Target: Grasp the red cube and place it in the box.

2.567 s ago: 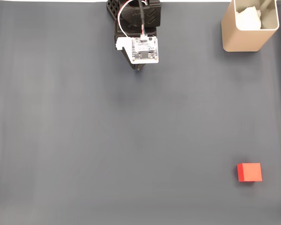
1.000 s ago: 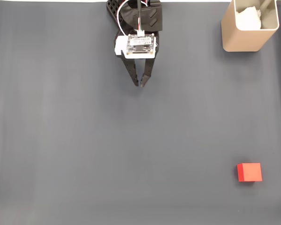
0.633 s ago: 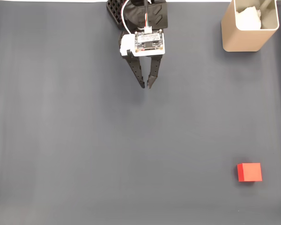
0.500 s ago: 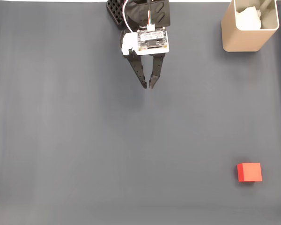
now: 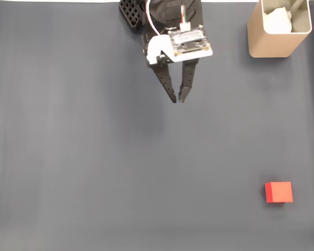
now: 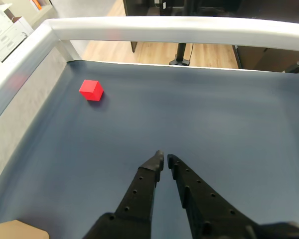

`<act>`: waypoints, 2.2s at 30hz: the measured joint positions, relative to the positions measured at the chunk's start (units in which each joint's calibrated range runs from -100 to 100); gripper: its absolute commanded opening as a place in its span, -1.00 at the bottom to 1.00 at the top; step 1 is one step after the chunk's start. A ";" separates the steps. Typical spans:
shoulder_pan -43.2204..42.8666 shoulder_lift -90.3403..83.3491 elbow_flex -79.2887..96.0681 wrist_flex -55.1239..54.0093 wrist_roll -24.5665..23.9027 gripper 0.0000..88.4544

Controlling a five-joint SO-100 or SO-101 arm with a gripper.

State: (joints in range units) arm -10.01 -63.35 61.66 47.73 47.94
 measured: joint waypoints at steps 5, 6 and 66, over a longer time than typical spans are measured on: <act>-2.60 5.21 -6.96 2.31 0.98 -0.99; -3.12 6.17 -8.23 2.63 1.17 -0.99; -14.99 77.99 -74.68 7.08 2.20 -0.89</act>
State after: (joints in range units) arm -25.00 14.63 -13.02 54.81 50.13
